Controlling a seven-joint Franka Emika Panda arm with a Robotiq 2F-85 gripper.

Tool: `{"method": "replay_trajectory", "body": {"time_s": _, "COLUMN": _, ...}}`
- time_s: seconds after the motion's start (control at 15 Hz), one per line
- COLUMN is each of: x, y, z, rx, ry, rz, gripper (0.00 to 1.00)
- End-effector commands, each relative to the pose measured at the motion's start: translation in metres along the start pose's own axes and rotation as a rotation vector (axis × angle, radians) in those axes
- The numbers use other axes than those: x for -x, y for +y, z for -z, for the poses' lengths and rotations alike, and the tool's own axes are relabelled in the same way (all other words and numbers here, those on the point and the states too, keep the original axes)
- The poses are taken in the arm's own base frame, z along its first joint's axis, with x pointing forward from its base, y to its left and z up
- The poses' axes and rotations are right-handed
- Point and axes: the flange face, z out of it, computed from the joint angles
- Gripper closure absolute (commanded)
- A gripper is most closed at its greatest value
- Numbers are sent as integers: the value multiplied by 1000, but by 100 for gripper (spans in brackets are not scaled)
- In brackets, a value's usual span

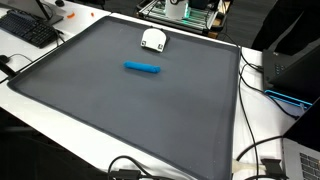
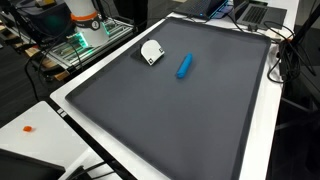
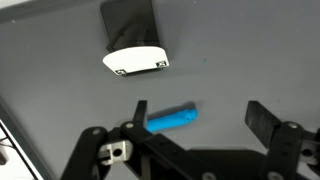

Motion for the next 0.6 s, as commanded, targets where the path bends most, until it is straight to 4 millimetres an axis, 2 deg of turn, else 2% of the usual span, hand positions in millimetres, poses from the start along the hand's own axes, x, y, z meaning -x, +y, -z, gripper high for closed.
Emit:
{"method": "replay_trajectory", "body": {"time_s": 0.0, "x": 1, "y": 17, "z": -27, "rx": -19, "ry": -90, "rz": -176, "gripper": 0}}
{"method": "replay_trajectory", "body": {"time_s": 0.53, "x": 8, "y": 41, "z": -85, "rx": -110, "ry": -228, "rz": -580, "gripper": 0}}
